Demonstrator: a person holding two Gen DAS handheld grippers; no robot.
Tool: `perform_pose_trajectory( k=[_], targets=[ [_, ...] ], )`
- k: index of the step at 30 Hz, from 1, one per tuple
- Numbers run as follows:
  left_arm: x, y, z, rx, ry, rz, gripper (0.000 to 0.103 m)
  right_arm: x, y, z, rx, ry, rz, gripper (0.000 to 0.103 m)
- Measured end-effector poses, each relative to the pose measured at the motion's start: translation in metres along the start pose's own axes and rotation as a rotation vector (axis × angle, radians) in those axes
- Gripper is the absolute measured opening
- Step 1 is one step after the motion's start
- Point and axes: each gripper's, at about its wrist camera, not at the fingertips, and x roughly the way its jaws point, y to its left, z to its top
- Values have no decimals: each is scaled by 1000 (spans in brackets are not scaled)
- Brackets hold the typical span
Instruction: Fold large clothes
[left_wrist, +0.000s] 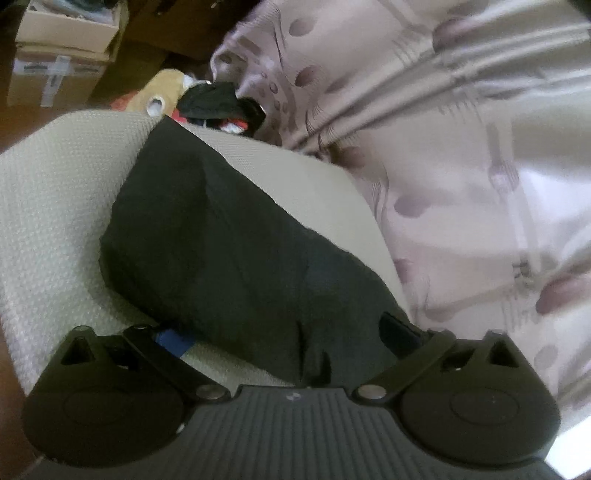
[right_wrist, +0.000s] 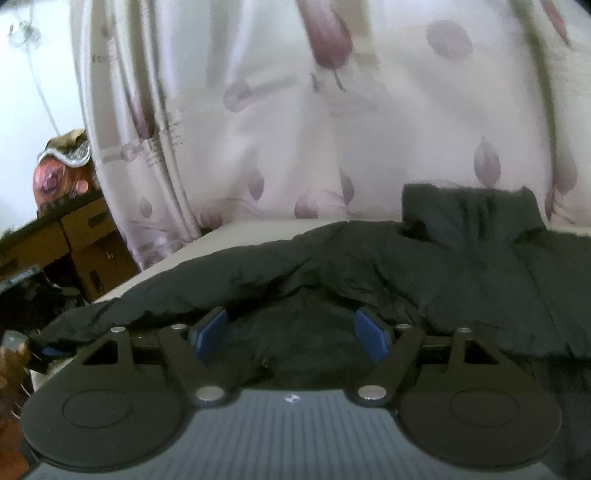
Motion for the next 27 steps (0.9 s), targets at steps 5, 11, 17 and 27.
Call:
perform_pose_trajectory(
  k=[5, 11, 17, 27],
  targets=[
    [23, 1, 11, 5, 23, 43, 5, -9, -7, -5, 57, 4, 5, 76],
    [33, -36, 29, 183, -101, 102, 4, -33, -20, -9, 104, -16, -14, 76],
    [16, -161, 26, 419, -252, -16, 4, -70, -49, -5, 173, -73, -80, 76],
    [18, -352, -116, 744, -193, -373, 4, -127, -110, -4, 295, -191, -193, 76]
  ],
)
